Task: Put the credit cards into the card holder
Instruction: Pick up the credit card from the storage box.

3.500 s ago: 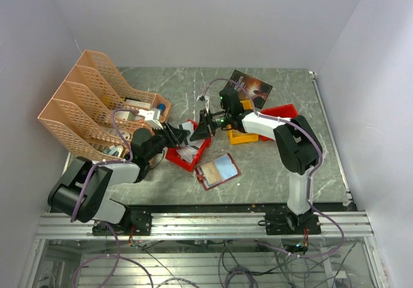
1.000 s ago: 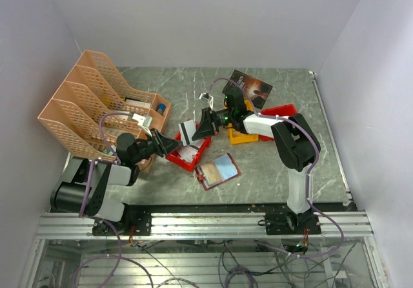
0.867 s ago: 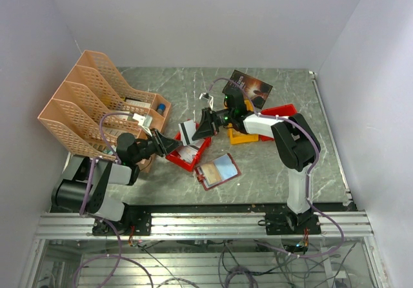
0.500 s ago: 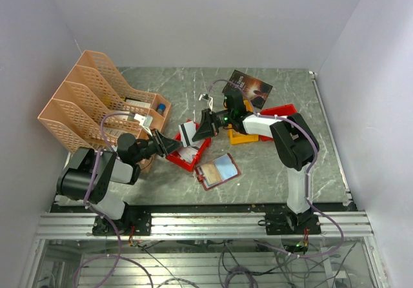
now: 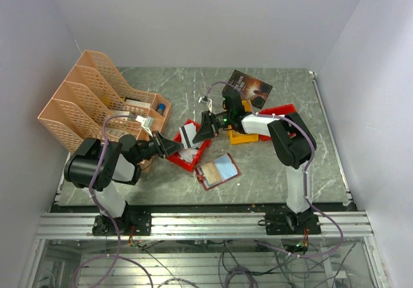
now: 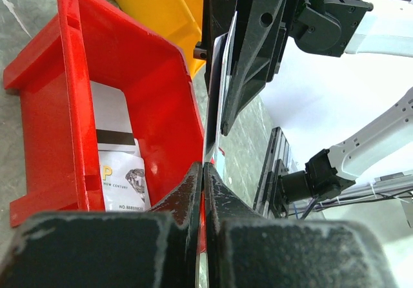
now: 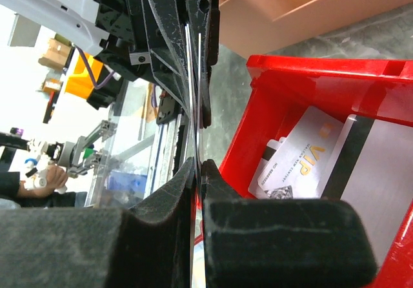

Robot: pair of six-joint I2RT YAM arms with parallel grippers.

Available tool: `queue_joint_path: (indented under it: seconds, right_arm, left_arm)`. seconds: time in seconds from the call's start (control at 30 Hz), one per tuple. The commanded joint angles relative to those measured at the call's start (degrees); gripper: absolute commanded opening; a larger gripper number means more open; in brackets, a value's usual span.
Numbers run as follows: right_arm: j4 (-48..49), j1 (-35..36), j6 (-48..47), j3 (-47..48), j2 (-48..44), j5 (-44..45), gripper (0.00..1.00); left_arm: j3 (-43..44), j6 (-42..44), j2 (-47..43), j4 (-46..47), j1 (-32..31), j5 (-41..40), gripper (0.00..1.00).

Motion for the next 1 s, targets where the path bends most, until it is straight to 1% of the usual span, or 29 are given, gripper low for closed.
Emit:
queue_joint_path:
  seconds: [0.0, 0.07, 0.17, 0.27, 0.4, 0.47, 0.77, 0.87, 0.97]
  right_arm:
    - [-3.4, 0.8, -2.6, 1.9, 1.3, 0.6, 0.0]
    - [-4.0, 0.8, -3.0, 2.1, 1.4, 0.9, 0.0]
    - [-5.8, 0.8, -4.3, 2.7, 1.4, 1.8, 0.06]
    - [-8.8, 0.8, -6.3, 3.3, 1.3, 3.4, 0.12]
    - [-12.4, 0.8, -8.3, 4.5, 1.6, 5.5, 0.14]
    - [-13.1, 0.8, -8.6, 4.8, 1.7, 6.2, 0.15]
    - [-18.3, 0.8, -12.2, 6.2, 1.4, 10.7, 0.15]
    - [-20.6, 0.8, -14.3, 6.9, 1.3, 12.3, 0.18]
    - [-22.4, 0.8, -15.8, 7.6, 1.0, 13.6, 0.22]
  left_arm:
    - [1.2, -1.6, 0.5, 11.9, 0.3, 1.2, 0.07]
    - [1.1, -1.3, 0.1, 11.4, 0.3, 0.8, 0.07]
    - [1.0, 0.5, -1.6, 7.6, 0.3, -0.6, 0.07]
    - [0.8, 4.9, -5.7, -1.6, 0.3, -3.0, 0.07]
    - [1.2, 10.1, -10.5, -13.4, 0.3, -5.6, 0.07]
    - [1.6, 12.0, -12.3, -17.8, 0.3, -6.6, 0.07]
    - [3.5, 16.5, -16.6, -29.2, 0.3, -9.4, 0.07]
    - [4.0, 17.9, -18.6, -32.7, 0.3, -10.5, 0.07]
    - [4.7, 19.3, -20.4, -36.2, 0.3, -11.6, 0.07]
